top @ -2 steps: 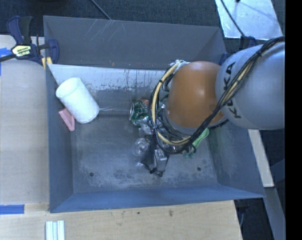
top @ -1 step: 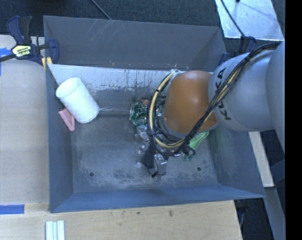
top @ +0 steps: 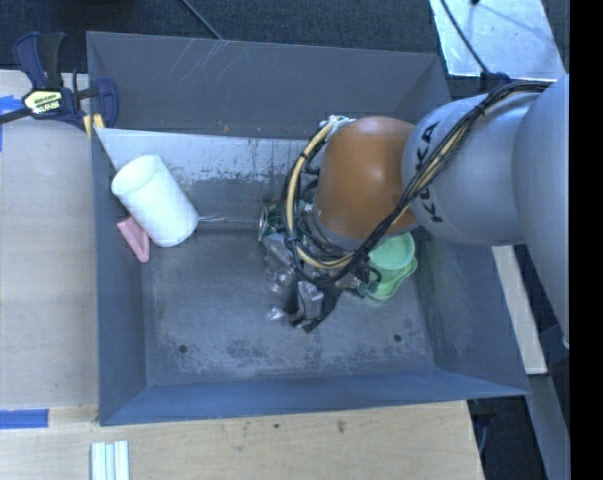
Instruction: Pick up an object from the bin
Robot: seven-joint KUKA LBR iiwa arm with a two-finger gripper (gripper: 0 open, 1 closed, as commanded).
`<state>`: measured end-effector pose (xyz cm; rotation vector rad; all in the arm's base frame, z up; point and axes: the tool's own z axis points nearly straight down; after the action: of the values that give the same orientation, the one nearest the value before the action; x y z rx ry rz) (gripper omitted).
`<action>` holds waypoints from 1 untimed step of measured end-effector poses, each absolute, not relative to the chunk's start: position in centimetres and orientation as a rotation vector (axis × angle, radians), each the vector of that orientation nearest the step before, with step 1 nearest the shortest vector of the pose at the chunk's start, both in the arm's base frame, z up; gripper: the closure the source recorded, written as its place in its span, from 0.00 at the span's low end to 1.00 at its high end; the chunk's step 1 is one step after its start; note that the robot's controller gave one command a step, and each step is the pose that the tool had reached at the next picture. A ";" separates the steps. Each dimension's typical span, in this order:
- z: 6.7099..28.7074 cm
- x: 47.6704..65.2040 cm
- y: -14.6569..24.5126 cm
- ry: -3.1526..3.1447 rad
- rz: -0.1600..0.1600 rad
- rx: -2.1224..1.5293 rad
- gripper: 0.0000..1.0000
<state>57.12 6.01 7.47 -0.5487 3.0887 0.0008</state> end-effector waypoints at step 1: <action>7.5 57.1 6.0 3.089 0.001 -0.548 1.00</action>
Offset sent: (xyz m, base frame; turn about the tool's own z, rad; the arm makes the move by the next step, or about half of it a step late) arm 0.0135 -0.0156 0.1546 -0.0308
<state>57.13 6.01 7.48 -0.5477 3.0887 0.0009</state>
